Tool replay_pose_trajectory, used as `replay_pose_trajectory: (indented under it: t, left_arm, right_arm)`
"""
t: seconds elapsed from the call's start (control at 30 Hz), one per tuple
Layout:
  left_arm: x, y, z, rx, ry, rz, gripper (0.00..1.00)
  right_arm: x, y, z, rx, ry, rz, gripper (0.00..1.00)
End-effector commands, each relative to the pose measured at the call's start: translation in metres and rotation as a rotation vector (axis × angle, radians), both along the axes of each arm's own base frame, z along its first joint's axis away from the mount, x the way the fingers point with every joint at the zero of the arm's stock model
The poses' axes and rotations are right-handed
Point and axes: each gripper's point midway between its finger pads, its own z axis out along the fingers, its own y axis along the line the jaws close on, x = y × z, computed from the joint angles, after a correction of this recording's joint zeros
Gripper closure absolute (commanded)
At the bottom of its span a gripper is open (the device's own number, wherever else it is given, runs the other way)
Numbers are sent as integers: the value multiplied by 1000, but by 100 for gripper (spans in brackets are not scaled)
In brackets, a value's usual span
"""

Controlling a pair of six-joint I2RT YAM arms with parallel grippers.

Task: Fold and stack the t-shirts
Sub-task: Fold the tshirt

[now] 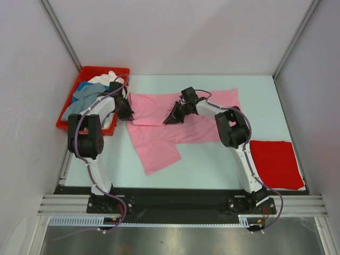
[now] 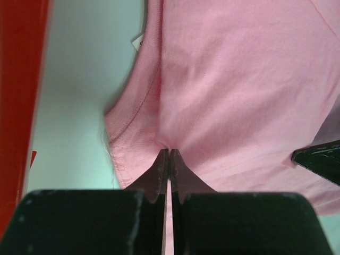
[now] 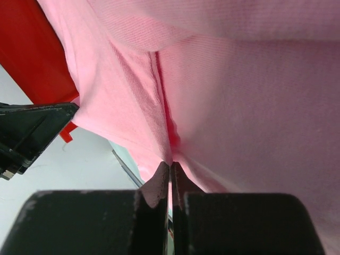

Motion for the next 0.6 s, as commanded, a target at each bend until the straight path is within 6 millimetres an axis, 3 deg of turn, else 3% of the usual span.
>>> replay_pose_trajectory:
  t: [0.0, 0.17, 0.23, 0.27, 0.33, 0.37, 0.4, 0.47, 0.53, 0.57]
  left_arm:
    - [-2, 2, 18, -18, -23, 18, 98]
    - [-7, 2, 14, -16, -9, 16, 98]
    - [-11, 2, 13, -18, -6, 20, 97]
    - [-16, 2, 9, -19, 1, 19, 96]
    - [-20, 3, 14, -15, -12, 20, 89]
    - [-22, 4, 14, -9, -11, 19, 84]
    - [-23, 4, 20, -9, -22, 14, 71]
    - [-24, 3, 29, -13, -39, 15, 64]
    - [-24, 3, 46, -18, -88, 20, 53]
    - [-22, 3, 52, -16, -110, 23, 49]
  right_arm:
    - [4, 1, 41, 48, -56, 31, 100]
    - [5, -3, 40, 45, -59, 49, 98]
    - [2, -6, 37, 33, -51, 61, 93]
    - [3, -10, 37, 23, -48, 55, 86]
    - [5, -19, 39, -13, -77, 52, 80]
    - [7, -26, 41, -32, -91, 46, 79]
    - [8, -36, 41, -60, -90, 34, 76]
    - [21, -57, 55, -127, -170, -2, 75]
    - [33, -93, 51, -216, -198, -80, 71]
    - [39, -107, 65, -231, -233, -116, 68]
